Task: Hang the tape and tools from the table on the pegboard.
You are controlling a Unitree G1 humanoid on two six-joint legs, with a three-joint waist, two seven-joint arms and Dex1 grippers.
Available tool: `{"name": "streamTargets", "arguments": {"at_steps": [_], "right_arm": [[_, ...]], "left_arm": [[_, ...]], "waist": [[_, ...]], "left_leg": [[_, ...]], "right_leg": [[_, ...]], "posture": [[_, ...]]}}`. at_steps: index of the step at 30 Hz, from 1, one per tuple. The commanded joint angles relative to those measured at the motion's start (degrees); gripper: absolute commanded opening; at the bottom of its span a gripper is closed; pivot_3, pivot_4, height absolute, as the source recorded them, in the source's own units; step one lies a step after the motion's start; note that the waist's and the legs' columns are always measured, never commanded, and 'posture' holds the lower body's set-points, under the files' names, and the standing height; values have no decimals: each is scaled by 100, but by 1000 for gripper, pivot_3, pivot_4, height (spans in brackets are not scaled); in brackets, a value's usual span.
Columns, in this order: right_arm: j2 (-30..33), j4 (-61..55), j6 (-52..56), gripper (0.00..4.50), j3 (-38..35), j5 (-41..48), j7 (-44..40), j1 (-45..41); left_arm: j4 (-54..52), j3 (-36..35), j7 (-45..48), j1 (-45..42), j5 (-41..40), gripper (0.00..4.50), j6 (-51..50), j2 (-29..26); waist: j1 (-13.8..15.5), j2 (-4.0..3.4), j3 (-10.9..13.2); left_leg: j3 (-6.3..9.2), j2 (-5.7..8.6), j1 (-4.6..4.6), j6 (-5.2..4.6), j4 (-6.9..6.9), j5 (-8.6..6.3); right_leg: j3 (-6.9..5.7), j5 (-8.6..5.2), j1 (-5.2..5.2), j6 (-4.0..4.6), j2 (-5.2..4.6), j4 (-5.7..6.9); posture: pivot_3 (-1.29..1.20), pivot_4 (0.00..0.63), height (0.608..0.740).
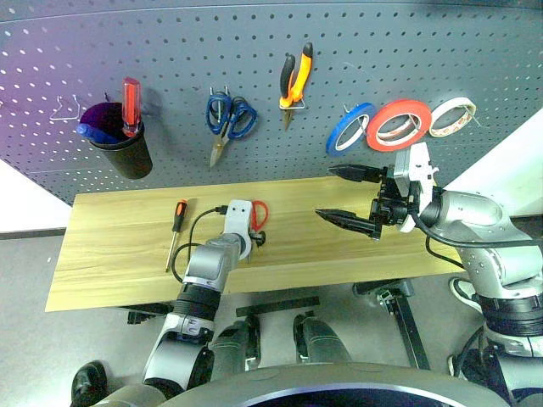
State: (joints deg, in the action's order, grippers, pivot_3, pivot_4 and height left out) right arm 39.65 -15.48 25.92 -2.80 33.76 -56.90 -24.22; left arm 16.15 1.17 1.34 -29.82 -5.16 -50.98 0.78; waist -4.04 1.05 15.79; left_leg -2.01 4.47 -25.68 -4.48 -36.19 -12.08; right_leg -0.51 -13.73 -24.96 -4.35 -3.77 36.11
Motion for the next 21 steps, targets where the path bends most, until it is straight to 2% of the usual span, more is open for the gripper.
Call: {"name": "streamTargets", "arguments": {"at_steps": [1,8,9,21], "right_arm": [[36,-40,-88,4500,-146,-17,14,-160],[-8,54,-138,4500,-157,-53,38,-307],[-13,59,-138,4500,-155,-55,36,-316],[-82,236,-289,4500,-136,-191,71,-367]], "left_arm": [[179,-30,43,160,-59,2906,-418,50],[180,-169,-15,193,-90,553,-738,92],[176,-169,-8,191,-85,343,-752,90],[111,-51,-181,83,141,296,-593,36]], "waist": [[0,0,0],[10,-1,0],[7,0,0],[9,-1,0]], "left_leg": [[0,0,0,0,0,0],[0,0,4,0,-1,0],[0,0,5,0,-1,0],[0,0,9,0,2,-1]], "right_leg": [[0,0,0,0,0,0],[-1,-2,8,4,-2,-1],[0,-4,8,6,-2,-2],[-1,-8,10,13,-3,-4]], "posture": [[-239,326,739],[-236,325,739],[-232,325,739],[-224,327,739]]}}
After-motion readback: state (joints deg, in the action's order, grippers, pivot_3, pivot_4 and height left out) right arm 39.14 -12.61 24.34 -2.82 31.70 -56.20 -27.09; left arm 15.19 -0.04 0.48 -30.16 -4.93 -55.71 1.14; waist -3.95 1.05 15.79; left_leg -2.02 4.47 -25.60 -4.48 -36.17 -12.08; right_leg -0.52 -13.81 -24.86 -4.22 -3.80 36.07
